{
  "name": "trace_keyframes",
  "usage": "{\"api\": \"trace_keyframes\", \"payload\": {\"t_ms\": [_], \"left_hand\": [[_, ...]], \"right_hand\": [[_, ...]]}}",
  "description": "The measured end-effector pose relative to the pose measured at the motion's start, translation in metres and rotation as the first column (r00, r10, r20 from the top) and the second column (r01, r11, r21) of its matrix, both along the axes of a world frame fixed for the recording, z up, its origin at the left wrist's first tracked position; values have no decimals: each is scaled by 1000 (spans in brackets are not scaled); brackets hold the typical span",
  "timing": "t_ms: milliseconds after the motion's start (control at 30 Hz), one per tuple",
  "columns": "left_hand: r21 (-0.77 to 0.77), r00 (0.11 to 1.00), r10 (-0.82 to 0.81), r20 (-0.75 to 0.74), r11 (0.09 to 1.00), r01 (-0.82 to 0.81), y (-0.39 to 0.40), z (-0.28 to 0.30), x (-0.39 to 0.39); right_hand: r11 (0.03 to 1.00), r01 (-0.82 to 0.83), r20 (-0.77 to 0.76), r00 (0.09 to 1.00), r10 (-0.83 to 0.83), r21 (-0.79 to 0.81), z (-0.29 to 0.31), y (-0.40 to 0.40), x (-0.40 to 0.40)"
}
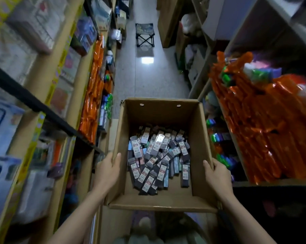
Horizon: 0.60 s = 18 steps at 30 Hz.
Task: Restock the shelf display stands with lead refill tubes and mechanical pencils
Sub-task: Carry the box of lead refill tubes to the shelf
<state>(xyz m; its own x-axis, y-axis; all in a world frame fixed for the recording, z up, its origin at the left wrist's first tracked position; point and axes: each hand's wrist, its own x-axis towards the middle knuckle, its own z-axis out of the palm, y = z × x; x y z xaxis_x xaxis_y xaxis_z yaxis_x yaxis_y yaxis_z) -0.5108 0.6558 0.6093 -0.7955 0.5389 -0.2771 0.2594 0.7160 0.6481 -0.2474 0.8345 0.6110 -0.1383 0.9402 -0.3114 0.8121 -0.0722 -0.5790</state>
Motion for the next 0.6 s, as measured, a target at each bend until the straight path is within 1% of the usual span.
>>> {"api": "trace_keyframes", "payload": {"t_ms": [133, 367, 500, 600], "left_hand": [[33, 1000, 10, -27, 999, -9, 79, 2, -56], [17, 996, 87, 18, 996, -87, 207, 13, -155], [20, 998, 63, 17, 998, -63, 283, 9, -220], [-8, 999, 43, -2, 999, -43, 345, -1, -277]], "right_hand": [[999, -44, -15, 999, 43, -32, -2, 88, -62], [995, -99, -23, 995, 99, -10, 23, 227, -172], [993, -117, -22, 993, 117, -16, 22, 303, -240], [996, -87, -32, 996, 86, -25, 15, 361, -295]]}}
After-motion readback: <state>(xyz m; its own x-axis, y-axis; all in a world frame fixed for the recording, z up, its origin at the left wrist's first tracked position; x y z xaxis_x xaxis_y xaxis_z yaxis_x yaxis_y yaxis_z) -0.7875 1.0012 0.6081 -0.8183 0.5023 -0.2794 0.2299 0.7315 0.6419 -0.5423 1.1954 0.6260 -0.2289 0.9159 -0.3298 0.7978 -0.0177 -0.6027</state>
